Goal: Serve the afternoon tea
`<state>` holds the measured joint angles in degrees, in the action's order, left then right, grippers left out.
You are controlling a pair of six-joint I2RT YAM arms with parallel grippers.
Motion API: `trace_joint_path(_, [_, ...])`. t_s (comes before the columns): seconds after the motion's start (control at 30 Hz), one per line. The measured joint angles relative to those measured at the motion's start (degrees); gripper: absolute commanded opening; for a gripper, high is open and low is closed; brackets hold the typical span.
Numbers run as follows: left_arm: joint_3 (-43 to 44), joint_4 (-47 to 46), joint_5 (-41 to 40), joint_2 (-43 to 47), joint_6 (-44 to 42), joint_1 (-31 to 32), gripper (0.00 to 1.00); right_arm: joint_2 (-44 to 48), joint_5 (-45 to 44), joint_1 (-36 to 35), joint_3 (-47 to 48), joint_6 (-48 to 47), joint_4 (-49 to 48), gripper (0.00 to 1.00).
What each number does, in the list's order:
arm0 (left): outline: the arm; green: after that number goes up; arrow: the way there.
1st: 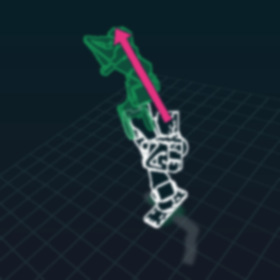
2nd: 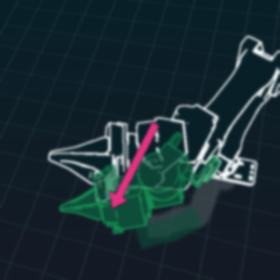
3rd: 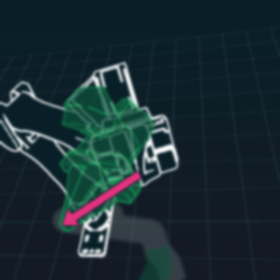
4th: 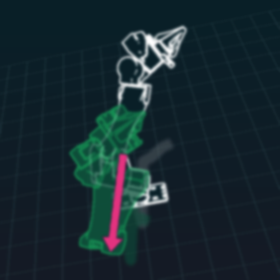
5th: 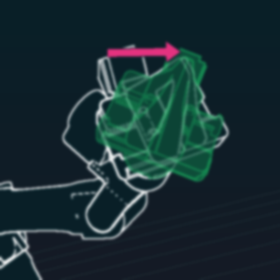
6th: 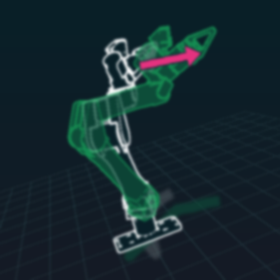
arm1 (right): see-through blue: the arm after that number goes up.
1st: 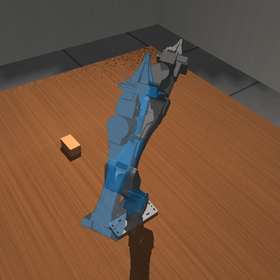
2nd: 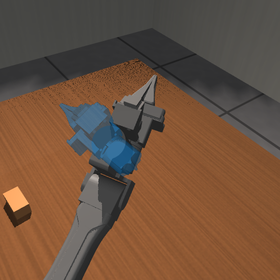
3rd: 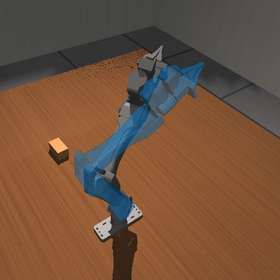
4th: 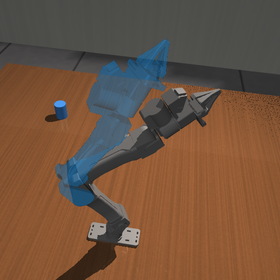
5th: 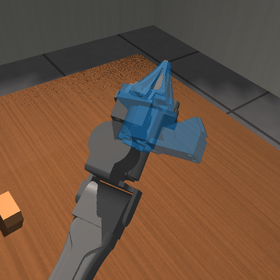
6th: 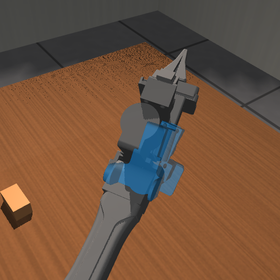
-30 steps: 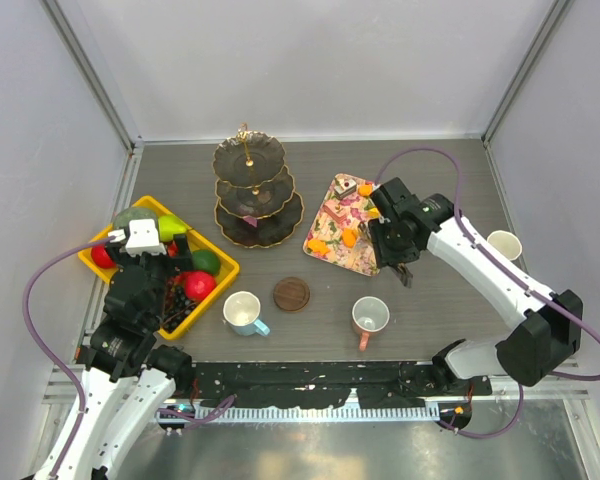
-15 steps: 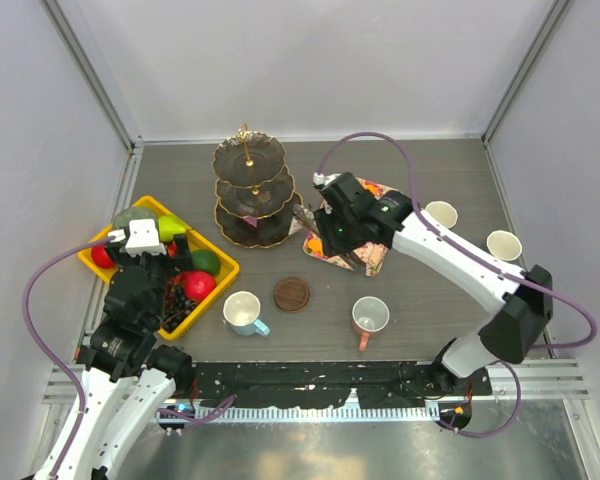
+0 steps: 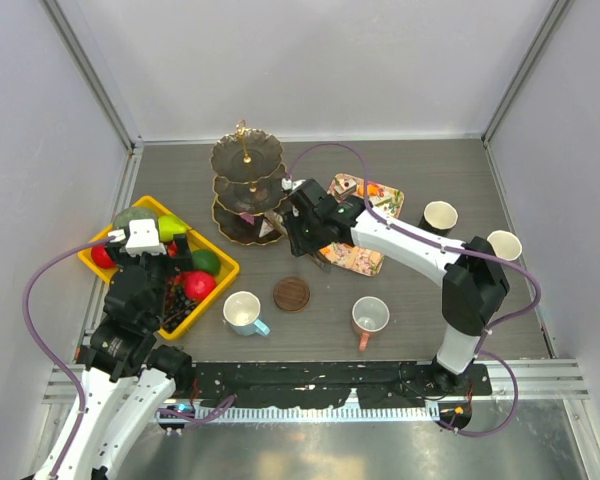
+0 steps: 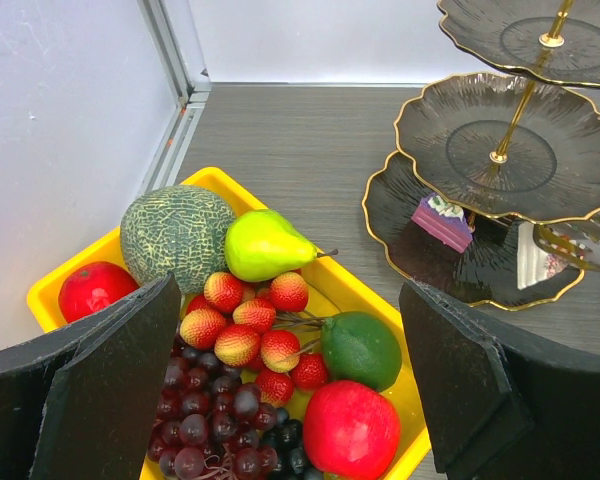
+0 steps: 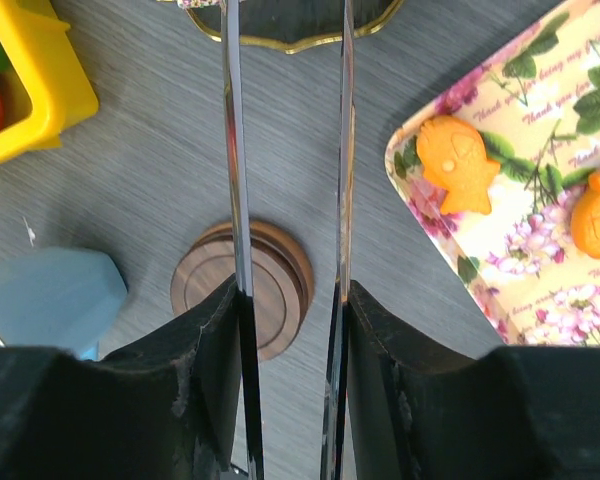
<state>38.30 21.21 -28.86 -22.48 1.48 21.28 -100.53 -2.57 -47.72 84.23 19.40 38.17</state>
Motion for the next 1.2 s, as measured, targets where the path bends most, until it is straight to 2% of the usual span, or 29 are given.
trace_joint_path(0.43, [0.0, 0.0, 0.0, 0.2, 0.0, 0.0, 0.99, -5.8, -0.5, -0.4, 0.0, 0.2, -9.4, 0.38])
trace_joint_path(0.77, [0.0, 0.0, 0.0, 0.3, 0.0, 0.0, 0.99, -9.2, -2.9, -0.6, 0.0, 0.3, -12.9, 0.46])
trace_joint_path(0.93, [0.0, 0.0, 0.1, 0.4, 0.0, 0.0, 0.99, -9.8, -2.9, -0.6, 0.0, 0.3, -13.0, 0.47])
trace_joint_path(1.2, [0.0, 0.0, 0.5, 0.6, 0.0, 0.0, 0.99, -9.8, -2.9, -0.6, 0.0, 0.3, -12.9, 0.54])
